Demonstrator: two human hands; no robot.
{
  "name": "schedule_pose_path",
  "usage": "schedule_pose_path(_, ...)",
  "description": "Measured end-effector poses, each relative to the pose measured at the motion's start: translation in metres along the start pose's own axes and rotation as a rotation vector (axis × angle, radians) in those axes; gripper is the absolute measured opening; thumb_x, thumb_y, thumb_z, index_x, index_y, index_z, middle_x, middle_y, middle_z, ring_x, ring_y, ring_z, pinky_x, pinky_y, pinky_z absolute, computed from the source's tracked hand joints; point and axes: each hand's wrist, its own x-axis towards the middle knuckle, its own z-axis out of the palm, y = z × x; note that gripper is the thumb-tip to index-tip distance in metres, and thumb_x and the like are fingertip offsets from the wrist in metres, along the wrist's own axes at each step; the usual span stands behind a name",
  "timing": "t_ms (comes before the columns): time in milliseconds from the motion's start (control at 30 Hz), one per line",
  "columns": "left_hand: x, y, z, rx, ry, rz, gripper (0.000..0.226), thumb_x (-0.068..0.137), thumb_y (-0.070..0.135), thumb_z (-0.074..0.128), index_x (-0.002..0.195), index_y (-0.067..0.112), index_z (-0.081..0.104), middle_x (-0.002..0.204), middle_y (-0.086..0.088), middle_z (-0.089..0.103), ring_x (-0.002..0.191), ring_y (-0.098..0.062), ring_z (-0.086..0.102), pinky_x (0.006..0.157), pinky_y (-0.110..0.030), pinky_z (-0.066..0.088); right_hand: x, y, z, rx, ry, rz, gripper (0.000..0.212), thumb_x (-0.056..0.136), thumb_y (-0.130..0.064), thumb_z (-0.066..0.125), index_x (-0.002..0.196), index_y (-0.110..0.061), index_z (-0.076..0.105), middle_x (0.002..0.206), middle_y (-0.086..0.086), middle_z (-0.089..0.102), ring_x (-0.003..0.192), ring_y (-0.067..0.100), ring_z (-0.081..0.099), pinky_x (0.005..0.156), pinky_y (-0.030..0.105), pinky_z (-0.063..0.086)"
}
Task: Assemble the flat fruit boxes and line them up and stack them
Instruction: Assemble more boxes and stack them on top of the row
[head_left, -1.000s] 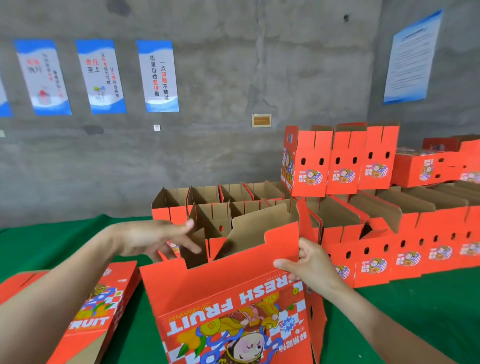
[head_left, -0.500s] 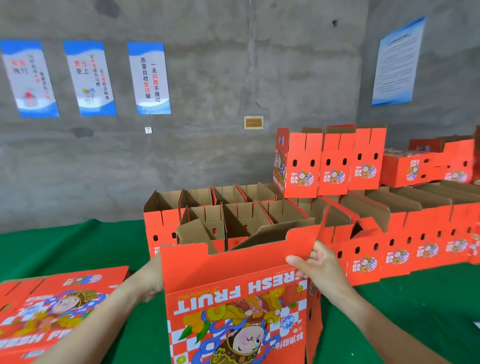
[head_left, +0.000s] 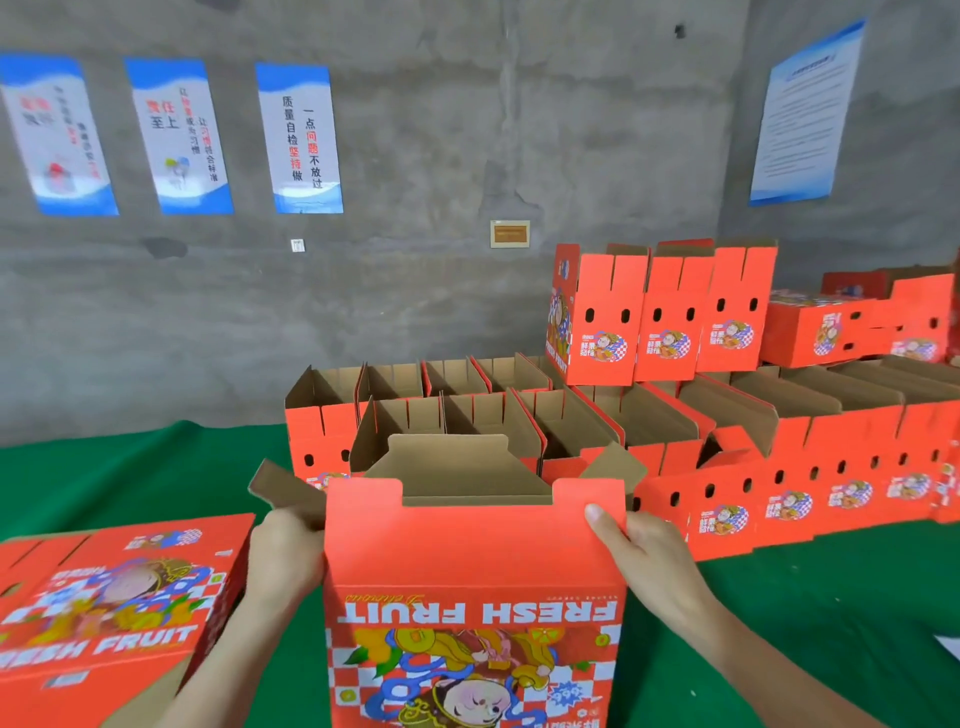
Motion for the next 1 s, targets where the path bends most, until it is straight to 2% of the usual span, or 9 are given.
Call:
schedule_pose_path(100,-0.007,-0.008,0.006,-0.123,0.09,-0.097,0.016,0.08,0.003,0.065,0.09,0.006,0.077,0.094,-0.022,0.072,0.088,-0.036,0.065,0.059,-0.03,0.037,0.008,-0.001,0.002,0.031,-0.026,0.077,0.054,0.095,-0.042,0.049,0.049,-0.013,0.044,0.051,0.005,0.052,0.054,0.022,0.055,0.059,0.031,0.037)
schedule_pose_path(200,-0.011,-0.008,0.008,-0.25,0.12,-0.16,0.02,0.086,0.006,0.059,0.097,0.007,0.076,0.1,-0.017,0.072,0.088,-0.03,0.064,0.069,-0.032,0.044,0.012,-0.001,0.007,0.139,-0.023,0.164,0.042,0.094,-0.033,0.057,0.07,0.001,0.066,0.072,0.015,0.068,0.071,0.03,0.065,0.071,0.037,0.047)
schedule_pose_path(367,-0.026,-0.006,0.004,-0.293,0.109,-0.142,0.027,0.091,0.036,0.059,0.101,0.016,0.075,0.093,-0.009,0.073,0.086,-0.025,0.065,0.072,-0.033,0.046,0.018,-0.005,0.006,0.242,-0.019,0.273,0.019,0.09,-0.026,0.065,0.084,-0.009,0.071,0.085,0.01,0.073,0.08,0.028,0.069,0.081,0.044,0.052)
schedule_pose_path(467,-0.036,-0.003,0.0,-0.228,-0.023,-0.06,0.008,0.082,0.035,0.071,0.087,0.03,0.068,0.087,0.008,0.068,0.08,-0.015,0.062,0.068,-0.031,0.045,0.022,-0.004,0.005,0.195,-0.028,0.27,0.024,0.088,-0.02,0.067,0.065,-0.013,0.07,0.073,0.006,0.071,0.067,0.016,0.069,0.067,0.033,0.054)
schedule_pose_path(567,-0.038,-0.002,0.0,0.003,-0.024,0.074,0.031,0.073,0.025,0.079,0.096,0.015,0.061,0.088,0.003,0.067,0.077,-0.022,0.06,0.059,-0.031,0.038,0.023,0.001,0.009,0.076,0.01,0.264,0.047,0.085,-0.019,0.071,0.042,-0.017,0.05,0.081,-0.001,0.059,0.065,0.006,0.061,0.055,0.015,0.045)
schedule_pose_path(700,-0.037,0.003,0.001,0.14,-0.015,0.12,0.044,0.068,0.028,0.082,0.099,0.015,0.054,0.091,-0.01,0.064,0.086,-0.031,0.058,0.06,-0.031,0.032,0.024,0.006,0.011,-0.14,0.005,0.22,0.034,0.082,-0.031,0.073,0.086,0.001,0.063,0.126,0.003,0.043,0.105,0.012,0.046,0.085,0.028,0.038)
schedule_pose_path(800,-0.037,0.003,0.001,0.158,-0.023,0.124,0.044,0.068,0.029,0.082,0.098,0.016,0.052,0.094,-0.011,0.064,0.088,-0.032,0.058,0.062,-0.031,0.033,0.02,0.002,0.005,-0.365,-0.049,0.216,0.069,0.08,-0.047,0.07,0.135,-0.017,0.041,0.154,0.007,0.017,0.138,0.025,0.021,0.111,0.044,0.024)
schedule_pose_path(900,-0.037,0.004,0.001,0.185,-0.036,0.127,0.047,0.068,0.027,0.082,0.102,0.015,0.053,0.101,-0.012,0.063,0.093,-0.033,0.058,0.064,-0.032,0.036,0.024,-0.004,0.002,-0.769,-0.024,0.07,0.083,0.081,-0.057,0.06,0.148,-0.03,0.019,0.155,0.008,-0.03,0.139,0.034,-0.033,0.109,0.058,-0.015)
schedule_pose_path(1000,-0.035,0.005,0.002,0.209,-0.046,0.138,0.053,0.069,0.024,0.081,0.113,0.011,0.055,0.108,-0.014,0.062,0.099,-0.034,0.057,0.073,-0.036,0.042,0.033,-0.019,0.012,-0.92,-0.078,-0.184,0.075,0.083,-0.03,0.059,0.148,-0.03,0.021,0.154,0.005,-0.032,0.137,0.033,-0.036,0.104,0.052,-0.028)
